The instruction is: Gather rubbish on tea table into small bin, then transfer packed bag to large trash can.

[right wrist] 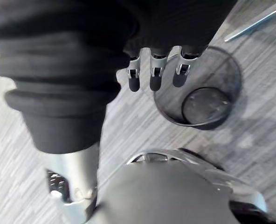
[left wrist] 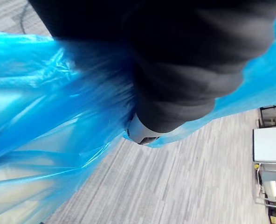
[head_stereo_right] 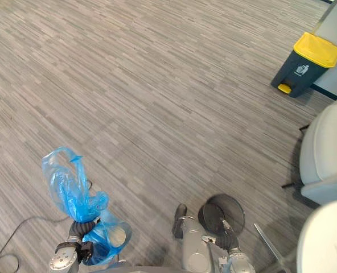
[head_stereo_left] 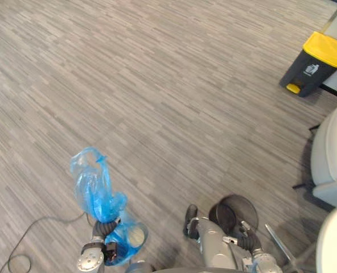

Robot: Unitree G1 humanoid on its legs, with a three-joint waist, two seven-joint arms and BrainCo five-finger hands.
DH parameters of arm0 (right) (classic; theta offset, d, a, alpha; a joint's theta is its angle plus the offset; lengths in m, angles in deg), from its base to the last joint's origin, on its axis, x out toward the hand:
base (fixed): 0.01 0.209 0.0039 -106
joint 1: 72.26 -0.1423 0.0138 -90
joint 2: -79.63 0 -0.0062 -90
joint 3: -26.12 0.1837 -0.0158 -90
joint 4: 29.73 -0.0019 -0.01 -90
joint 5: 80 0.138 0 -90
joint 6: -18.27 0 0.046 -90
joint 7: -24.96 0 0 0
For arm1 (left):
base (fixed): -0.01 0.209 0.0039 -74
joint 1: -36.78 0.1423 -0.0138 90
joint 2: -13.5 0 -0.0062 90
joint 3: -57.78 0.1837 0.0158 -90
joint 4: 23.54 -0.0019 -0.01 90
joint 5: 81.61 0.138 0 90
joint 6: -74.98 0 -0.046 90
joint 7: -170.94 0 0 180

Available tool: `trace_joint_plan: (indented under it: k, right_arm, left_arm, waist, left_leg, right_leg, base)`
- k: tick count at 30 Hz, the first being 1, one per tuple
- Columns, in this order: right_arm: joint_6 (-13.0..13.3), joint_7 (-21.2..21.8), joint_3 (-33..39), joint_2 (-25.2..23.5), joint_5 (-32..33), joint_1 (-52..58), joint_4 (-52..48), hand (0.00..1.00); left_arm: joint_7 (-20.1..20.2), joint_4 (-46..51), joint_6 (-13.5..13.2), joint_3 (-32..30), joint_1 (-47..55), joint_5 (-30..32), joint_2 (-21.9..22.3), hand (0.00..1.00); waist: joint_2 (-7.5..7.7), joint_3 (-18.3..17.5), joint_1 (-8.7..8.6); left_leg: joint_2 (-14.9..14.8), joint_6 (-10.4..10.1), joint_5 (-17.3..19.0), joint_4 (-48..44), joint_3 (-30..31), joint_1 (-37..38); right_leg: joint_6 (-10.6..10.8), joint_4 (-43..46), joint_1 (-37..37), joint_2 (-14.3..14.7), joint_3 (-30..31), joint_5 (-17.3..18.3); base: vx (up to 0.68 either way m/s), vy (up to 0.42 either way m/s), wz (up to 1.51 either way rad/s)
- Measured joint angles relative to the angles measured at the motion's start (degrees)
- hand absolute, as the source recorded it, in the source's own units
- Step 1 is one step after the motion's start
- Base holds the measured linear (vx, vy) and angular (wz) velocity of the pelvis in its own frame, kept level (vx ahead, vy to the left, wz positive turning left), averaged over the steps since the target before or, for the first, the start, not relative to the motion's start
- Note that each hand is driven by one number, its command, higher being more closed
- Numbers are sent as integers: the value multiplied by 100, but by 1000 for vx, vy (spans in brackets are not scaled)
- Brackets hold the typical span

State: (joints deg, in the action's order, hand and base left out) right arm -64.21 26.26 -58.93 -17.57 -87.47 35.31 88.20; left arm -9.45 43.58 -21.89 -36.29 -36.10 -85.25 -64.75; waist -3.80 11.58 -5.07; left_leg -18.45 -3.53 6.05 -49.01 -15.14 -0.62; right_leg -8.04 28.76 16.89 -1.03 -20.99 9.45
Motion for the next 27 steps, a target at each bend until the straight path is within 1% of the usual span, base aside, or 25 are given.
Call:
trace_joint_plan:
  k: [1,2,4,5,6,7,8,9,10,11,12,13,14,15,16,17,18,19,20,21,23,24,25,26,27]
  right_arm:
    - [-6,-60,25,-2,13,97,-275,0]
    - [-5,-101,41,-19,15,86,-364,0]
    - [43,-139,137,-58,21,51,-495,0]
    - [38,-150,179,-5,22,8,-511,0]
    - [37,-160,205,-2,27,-14,-502,0]
    - [41,-166,229,12,33,-56,-492,0]
    - [66,-173,290,41,33,-89,-402,0]
    - [68,-177,359,72,34,-70,-364,0]
    - [34,-241,380,48,36,-65,-273,0]
    - [8,-251,378,-55,45,-47,-237,0]
    - [8,-239,365,-191,50,82,-263,0]
    - [0,-240,371,-270,50,64,-266,0]
    - [-3,-244,378,-298,50,52,-266,0]
    - [-11,-245,403,-365,51,73,-263,0]
    - [-30,-245,395,-401,53,77,-263,0]
    - [-38,-244,386,-402,52,73,-259,0]
    - [-39,-246,364,-398,52,17,-247,0]
    - [-37,-246,354,-401,51,-80,-231,0]
    - [-37,-248,361,-396,51,-125,-224,0]
    - [-37,-250,377,-371,50,-263,-140,0]
    - [-68,-251,414,-251,37,-502,244,0]
    - [-105,-252,415,-232,16,-517,282,0]
    - [-149,-263,423,-144,16,-518,298,0]
    - [-158,-262,425,-120,15,-548,304,0]
    - [-158,-259,425,-119,17,-569,285,0]
  left_arm:
    - [6,43,-3,14,42,-1,94,100]
    - [5,95,-4,14,36,-2,103,100]
    - [20,275,-12,5,28,-1,113,100]
    - [32,396,-14,-11,44,0,129,100]
    - [32,449,-14,-9,44,4,125,100]
    - [32,543,-17,-10,76,47,118,100]
    - [30,582,-41,-11,126,57,127,100]
    - [28,601,-41,3,174,75,141,100]
    - [24,646,-40,11,276,103,159,100]
    - [9,653,-6,-31,251,106,84,100]
    - [11,734,-4,-33,199,128,-65,100]
    - [9,967,-7,-42,188,177,-158,100]
    - [9,1045,-5,-33,186,194,-171,100]
    - [7,1145,0,25,161,211,-237,100]
    - [-21,1166,2,109,118,209,-294,100]
    - [-58,1167,1,115,118,207,-299,100]
    - [-107,1164,-4,119,91,203,-327,100]
    - [-104,1149,-10,120,39,202,-400,100]
    - [-101,1126,-11,120,-10,202,-428,100]
    - [-101,1062,-17,99,-109,201,-460,100]
    - [-103,568,-23,51,-417,203,-485,100]
    - [-110,461,-18,50,-465,203,-494,100]
    - [-125,291,-11,-10,-473,205,-470,100]
    - [-125,252,-6,-9,-478,206,-447,100]
    - [-125,250,-1,-5,-497,207,-415,100]
  waist:
    - [50,30,126]
    - [113,68,165]
    - [311,88,340]
    - [320,100,525]
    - [327,105,620]
    - [390,127,770]
    - [298,85,765]
    - [199,29,741]
    - [159,-90,766]
    - [342,-175,741]
    - [603,-323,745]
    - [754,-246,747]
    - [779,-207,716]
    - [738,-175,573]
    - [719,-139,490]
    - [656,-104,468]
    - [619,-110,442]
    - [613,-111,410]
    - [614,-112,387]
    - [603,-109,289]
    - [445,-11,193]
    - [454,-19,193]
    - [313,-27,123]
    - [216,-29,127]
    - [223,-19,118]
  left_leg:
    - [-68,-15,305,-1104,233,-474]
    - [5,33,457,-1349,271,-698]
    - [300,280,825,-1264,272,-1400]
    - [593,358,1000,-657,403,-1942]
    - [744,360,1001,-295,528,-2109]
    - [1070,233,920,706,884,-2316]
    - [1237,-53,602,1933,1302,-2299]
    - [1222,-40,309,2557,1517,-2273]
    - [1164,-15,-287,2335,1500,-2260]
    - [1199,2,-4,2174,1259,-2233]
    - [1283,86,281,2123,907,-2112]
    - [1271,180,503,2018,633,-1845]
    - [1259,212,632,2007,543,-1686]
    - [1237,258,867,2036,475,-1363]
    - [1185,287,1064,2196,333,-880]
    - [1142,275,1156,2308,254,-594]
    - [1069,232,1281,2598,63,-119]
    - [1044,178,1336,2901,-49,213]
    - [1043,147,1348,3043,-83,334]
    - [1042,78,1331,3316,-125,519]
    - [936,-87,1292,3736,-165,1016]
    - [939,-184,1284,3803,-156,1169]
    - [756,-411,1348,3670,-43,1425]
    - [633,-552,1272,3443,-48,1399]
    - [577,-689,1009,2839,14,1236]
  right_leg:
    - [-43,-475,-707,241,271,98]
    - [-63,-648,-942,298,417,122]
    - [-10,-1135,-1504,320,886,185]
    - [-1,-1420,-1846,356,1302,201]
    - [47,-1495,-1959,347,1493,238]
    - [239,-1518,-2134,267,1854,427]
    - [447,-1476,-2287,264,2150,697]
    - [543,-1449,-2363,325,2272,867]
    - [759,-1195,-2478,285,2602,1287]
    - [784,-1020,-2427,124,2715,1353]
    - [911,-507,-2183,-138,2742,1361]
    - [1582,499,-1801,-306,2697,1192]
    - [2066,1082,-1569,-371,2641,981]
    - [2355,2202,-1068,-486,2429,645]
    - [2109,2899,-739,-630,2069,677]
    - [1936,3018,-606,-697,1820,740]
    - [1586,2960,-289,-780,1352,849]
    - [1400,2632,108,-836,927,910]
    - [1366,2370,317,-850,743,915]
    - [1255,1603,698,-848,432,837]
    - [924,-104,1001,-558,40,170]
    - [747,-455,1025,-467,47,-259]
    - [135,-257,985,-266,89,-948]
    - [71,12,986,-255,37,-748]
    - [54,298,943,-314,36,-361]
  base:
    - [672,-156,-70]
    - [636,-100,-84]
    - [596,-32,-107]
    - [572,45,-137]
    - [690,120,-171]
    - [571,191,-156]
    - [574,225,-147]
    - [603,315,-143]
    - [630,323,-115]
    - [639,301,-133]
    - [745,264,-123]
    - [490,160,-121]
    - [684,241,-94]
    - [538,168,-49]
    - [538,168,-40]
    - [546,88,-56]
    - [536,52,-62]
    - [646,51,-53]
    - [533,1,-19]
    - [578,-35,2]
    - [701,-78,8]
    - [736,-124,12]
    - [633,-120,3]
    - [795,-148,3]
    - [773,-167,-12]
